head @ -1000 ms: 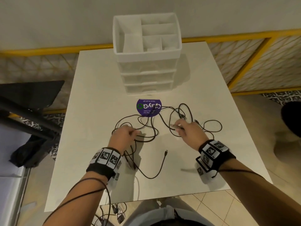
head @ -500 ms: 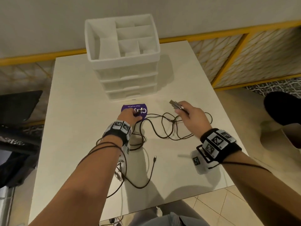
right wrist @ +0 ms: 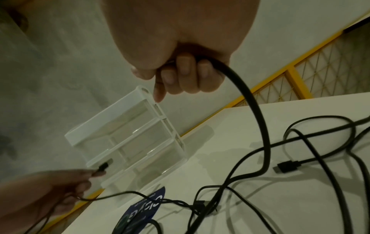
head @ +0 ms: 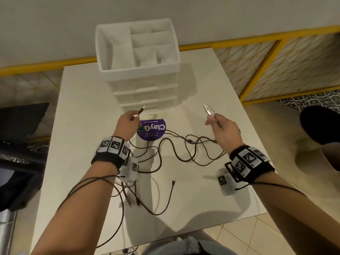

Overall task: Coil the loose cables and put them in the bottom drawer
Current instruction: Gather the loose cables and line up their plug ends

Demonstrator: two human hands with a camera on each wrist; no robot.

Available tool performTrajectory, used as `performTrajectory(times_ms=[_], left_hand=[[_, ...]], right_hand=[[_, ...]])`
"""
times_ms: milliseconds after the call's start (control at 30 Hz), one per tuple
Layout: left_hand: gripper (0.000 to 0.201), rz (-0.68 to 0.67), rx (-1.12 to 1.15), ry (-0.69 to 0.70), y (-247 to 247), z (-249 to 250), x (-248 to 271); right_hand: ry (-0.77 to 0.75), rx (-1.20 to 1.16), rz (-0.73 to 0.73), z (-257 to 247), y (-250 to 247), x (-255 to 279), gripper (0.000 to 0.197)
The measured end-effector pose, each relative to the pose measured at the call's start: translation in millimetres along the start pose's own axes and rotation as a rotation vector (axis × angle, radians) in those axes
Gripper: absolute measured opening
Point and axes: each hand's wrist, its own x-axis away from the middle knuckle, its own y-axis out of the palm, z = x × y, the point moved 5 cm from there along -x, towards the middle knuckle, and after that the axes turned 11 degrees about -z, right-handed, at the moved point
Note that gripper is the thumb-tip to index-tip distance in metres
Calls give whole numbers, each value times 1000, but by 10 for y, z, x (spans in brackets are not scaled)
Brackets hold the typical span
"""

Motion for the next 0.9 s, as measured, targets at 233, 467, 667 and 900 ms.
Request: performTrajectory(times_ms=[233, 467, 667, 900], left_hand=[[14, -2, 115, 228, -181, 778, 385], [11, -102, 289, 417, -198, 1409, 745], [18, -133, 317, 433, 46, 1509, 858], [14, -302, 447, 299, 209, 1315, 939]], right_hand=[[-70, -191, -237, -318, 329, -67, 21], [-126, -656, -265, -906, 286, -52, 16], [-166, -907, -331, -1268, 336, 23, 14], [-151, -933, -314, -1160, 354, 47, 18]])
